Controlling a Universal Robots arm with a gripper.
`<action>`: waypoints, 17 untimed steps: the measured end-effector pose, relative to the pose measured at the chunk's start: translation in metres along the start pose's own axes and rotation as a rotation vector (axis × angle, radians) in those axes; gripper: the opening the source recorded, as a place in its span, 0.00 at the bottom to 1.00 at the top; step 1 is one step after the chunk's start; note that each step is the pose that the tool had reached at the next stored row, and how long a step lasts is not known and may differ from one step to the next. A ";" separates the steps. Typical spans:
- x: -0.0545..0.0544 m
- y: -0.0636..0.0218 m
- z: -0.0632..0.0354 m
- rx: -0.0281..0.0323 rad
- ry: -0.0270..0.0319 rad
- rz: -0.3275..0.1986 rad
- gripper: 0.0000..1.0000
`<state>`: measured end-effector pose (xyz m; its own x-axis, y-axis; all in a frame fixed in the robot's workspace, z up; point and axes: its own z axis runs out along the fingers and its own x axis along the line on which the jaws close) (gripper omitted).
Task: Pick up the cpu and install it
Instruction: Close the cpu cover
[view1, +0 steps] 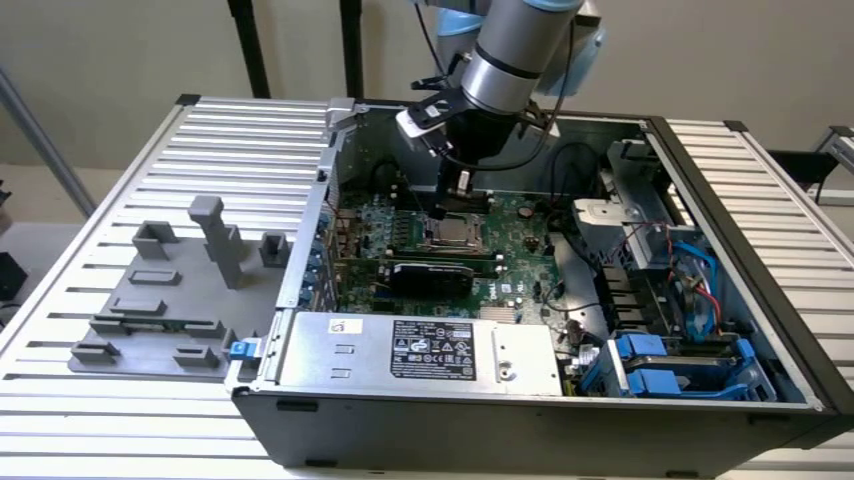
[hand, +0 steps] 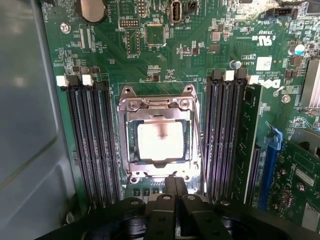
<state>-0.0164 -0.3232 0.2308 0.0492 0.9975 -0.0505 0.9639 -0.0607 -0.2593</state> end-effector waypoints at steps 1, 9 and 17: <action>0.000 -0.0004 0.0020 0.0000 0.0000 0.000 0.11; 0.001 -0.0018 0.0175 0.0003 0.0013 0.005 0.11; 0.001 0.0010 0.0302 0.0006 0.0034 0.013 0.11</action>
<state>-0.0233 -0.3230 0.2014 0.0623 0.9968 -0.0505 0.9630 -0.0733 -0.2593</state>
